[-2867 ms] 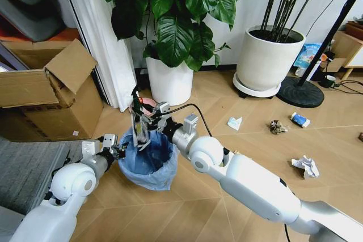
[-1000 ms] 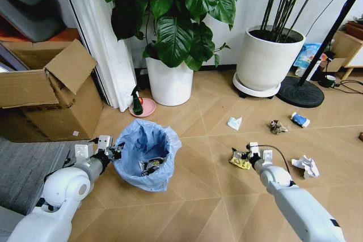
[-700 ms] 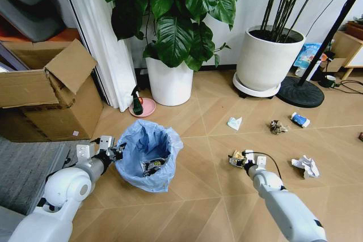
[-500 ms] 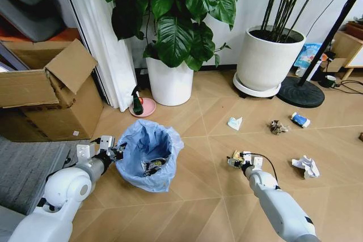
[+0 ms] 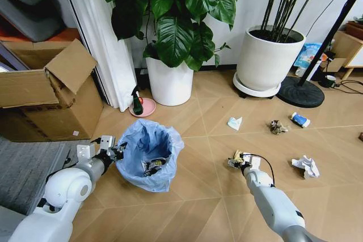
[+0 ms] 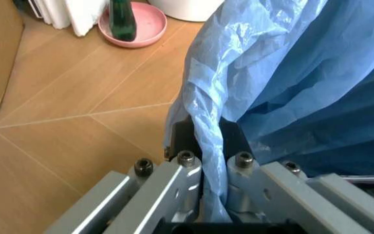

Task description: Pick up the trash bin and place the garbage on the floor into it.

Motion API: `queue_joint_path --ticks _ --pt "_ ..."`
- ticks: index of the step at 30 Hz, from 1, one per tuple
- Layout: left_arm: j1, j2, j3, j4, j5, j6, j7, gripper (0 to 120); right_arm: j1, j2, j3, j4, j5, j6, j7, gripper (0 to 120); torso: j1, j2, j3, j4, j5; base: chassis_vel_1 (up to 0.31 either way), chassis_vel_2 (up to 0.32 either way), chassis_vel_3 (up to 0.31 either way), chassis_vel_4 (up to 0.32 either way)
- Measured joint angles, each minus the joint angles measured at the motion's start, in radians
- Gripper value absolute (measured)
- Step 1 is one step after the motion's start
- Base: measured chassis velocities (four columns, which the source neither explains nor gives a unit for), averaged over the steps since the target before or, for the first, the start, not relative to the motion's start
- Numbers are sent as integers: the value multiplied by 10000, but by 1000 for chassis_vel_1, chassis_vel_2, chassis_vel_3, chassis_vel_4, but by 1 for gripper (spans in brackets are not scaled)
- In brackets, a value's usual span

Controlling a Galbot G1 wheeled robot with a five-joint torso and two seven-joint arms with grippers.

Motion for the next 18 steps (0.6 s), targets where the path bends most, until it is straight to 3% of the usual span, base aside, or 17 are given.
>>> queue_joint_path --ticks 7,18 --pt "-50 8 53 19 2 -12 0 0 -50 61 84 -37 23 -4 31 84 0 2 -1 -2 -7 0 0 0 0" --pt "-137 18 127 91 6 -29 1 0 -105 114 283 -30 96 5 39 41 -1 3 -2 -2 -2 0 0 0 0"
